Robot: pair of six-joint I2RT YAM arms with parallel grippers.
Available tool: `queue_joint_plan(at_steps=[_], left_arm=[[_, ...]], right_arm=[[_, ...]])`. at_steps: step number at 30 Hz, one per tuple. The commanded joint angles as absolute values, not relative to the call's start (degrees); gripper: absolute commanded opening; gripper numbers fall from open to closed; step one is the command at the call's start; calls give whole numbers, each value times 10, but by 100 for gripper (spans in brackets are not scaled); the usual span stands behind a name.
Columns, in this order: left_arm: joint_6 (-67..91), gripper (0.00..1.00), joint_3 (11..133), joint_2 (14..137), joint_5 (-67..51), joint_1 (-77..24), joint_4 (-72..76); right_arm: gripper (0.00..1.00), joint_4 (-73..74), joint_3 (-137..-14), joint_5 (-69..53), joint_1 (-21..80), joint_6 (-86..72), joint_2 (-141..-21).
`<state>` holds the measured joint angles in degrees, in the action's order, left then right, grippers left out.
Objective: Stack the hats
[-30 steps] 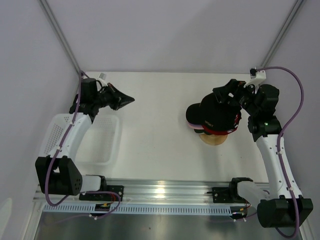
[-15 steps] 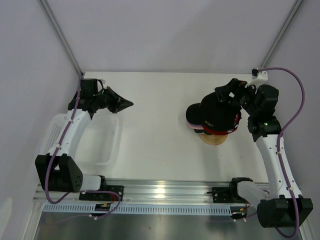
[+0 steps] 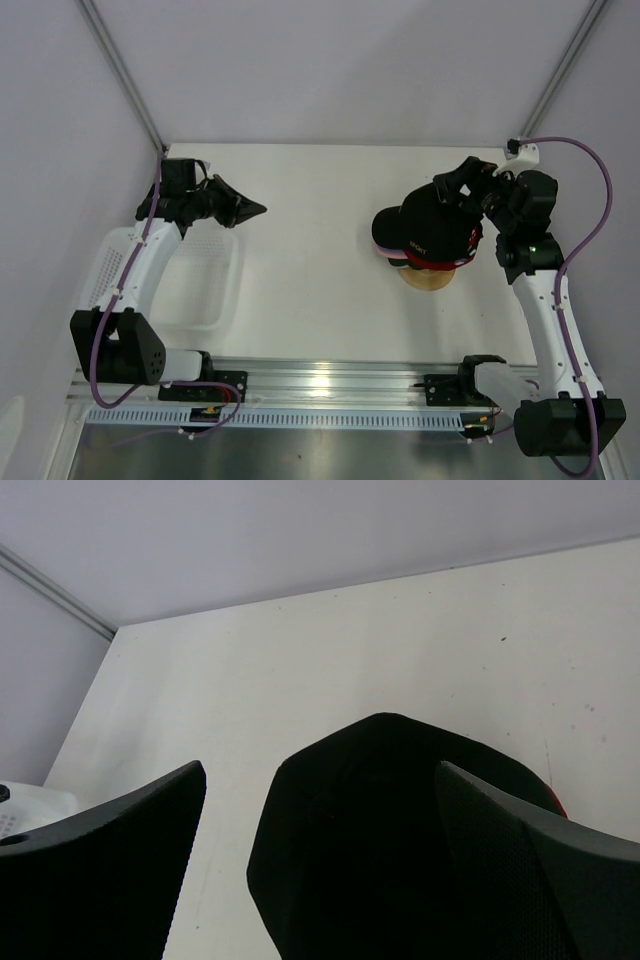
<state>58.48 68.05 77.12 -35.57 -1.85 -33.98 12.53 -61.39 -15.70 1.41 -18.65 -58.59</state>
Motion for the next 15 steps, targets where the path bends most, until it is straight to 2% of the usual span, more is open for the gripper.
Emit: queue_joint_plan(at_steps=[1, 15], left_arm=[[584, 1, 677, 745, -353, -12, -325], [563, 1, 672, 751, -350, -12, -330]], right_arm=[[100, 117, -616, -148, 18, -193, -572], [100, 131, -618, -142, 18, -199, -565]])
